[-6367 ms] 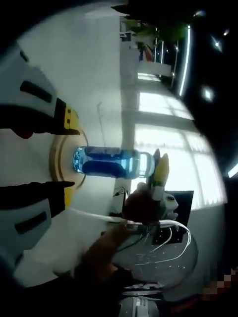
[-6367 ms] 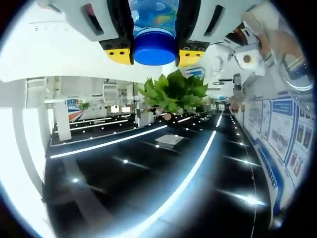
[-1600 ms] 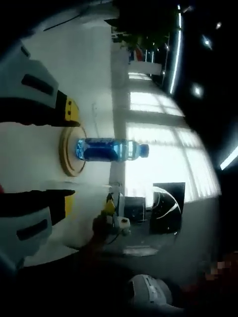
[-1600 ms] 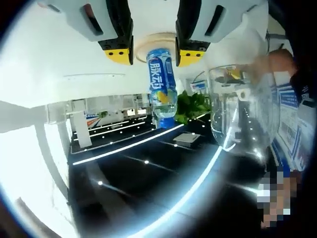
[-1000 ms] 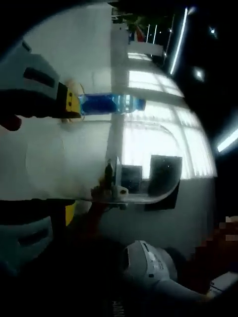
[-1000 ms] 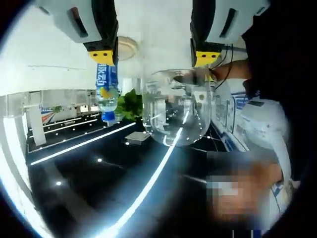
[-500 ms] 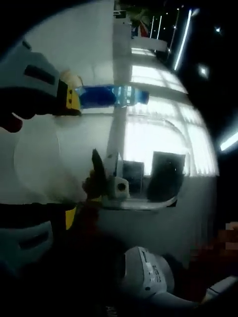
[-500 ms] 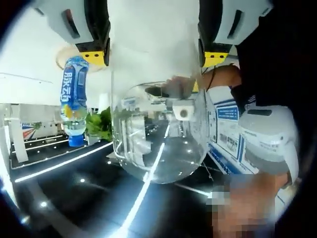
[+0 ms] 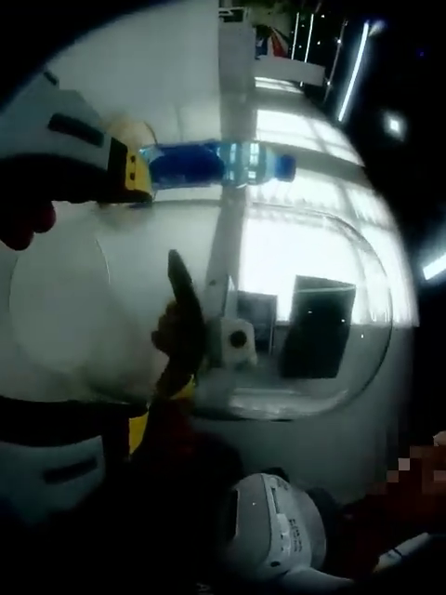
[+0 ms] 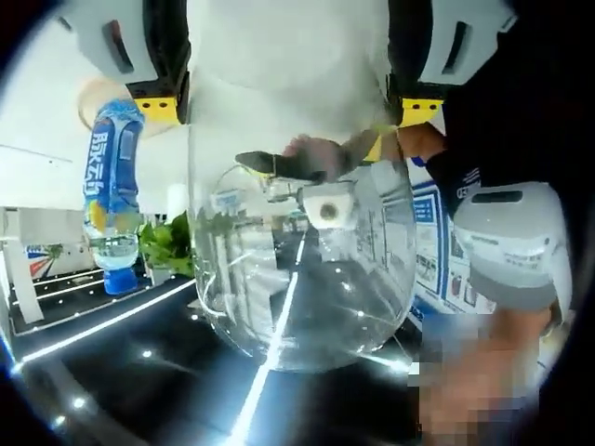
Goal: Open the cover put in the Mizone put the cover back on
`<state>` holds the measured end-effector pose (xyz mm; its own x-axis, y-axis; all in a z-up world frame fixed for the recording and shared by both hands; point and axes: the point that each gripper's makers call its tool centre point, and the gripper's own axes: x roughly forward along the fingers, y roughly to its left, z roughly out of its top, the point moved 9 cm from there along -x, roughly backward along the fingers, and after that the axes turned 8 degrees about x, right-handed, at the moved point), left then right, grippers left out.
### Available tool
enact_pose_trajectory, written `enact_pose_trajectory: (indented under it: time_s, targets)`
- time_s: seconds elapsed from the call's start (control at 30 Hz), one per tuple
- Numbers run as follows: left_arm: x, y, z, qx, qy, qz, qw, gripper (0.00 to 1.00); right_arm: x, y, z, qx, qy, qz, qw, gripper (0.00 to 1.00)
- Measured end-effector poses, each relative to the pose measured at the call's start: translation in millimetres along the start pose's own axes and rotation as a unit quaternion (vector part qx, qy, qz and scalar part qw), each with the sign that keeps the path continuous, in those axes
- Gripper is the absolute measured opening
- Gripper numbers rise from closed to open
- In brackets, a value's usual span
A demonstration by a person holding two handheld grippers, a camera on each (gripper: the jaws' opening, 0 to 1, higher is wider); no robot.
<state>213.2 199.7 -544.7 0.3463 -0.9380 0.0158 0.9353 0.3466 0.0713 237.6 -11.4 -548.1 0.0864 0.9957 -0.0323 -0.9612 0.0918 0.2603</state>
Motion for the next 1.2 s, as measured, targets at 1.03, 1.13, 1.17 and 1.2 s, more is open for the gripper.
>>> enact_pose_trajectory:
  time_s: [1.03,1.13,1.17,1.2]
  targets:
    - [10,-0.6,39.8,-0.009,-0.013,0.007,0.9998,0.72,-2,9,38.1,-0.012,-0.061,0.017,0.9979,0.86]
    - [12,-2.6,51.7,-0.004,-0.008,0.01,0.9999,0.72,-3,11,49.6,-0.02,-0.056,0.021,0.998,0.86]
    - [12,-2.9,55.1,-0.002,-0.006,0.011,0.9999,0.72,-3,12,54.3,-0.025,-0.052,0.024,0.9981,0.86]
    - [13,-2.9,58.5,-0.001,-0.003,0.012,0.9999,0.72,-3,13,58.2,-0.027,-0.05,0.025,0.9981,0.86]
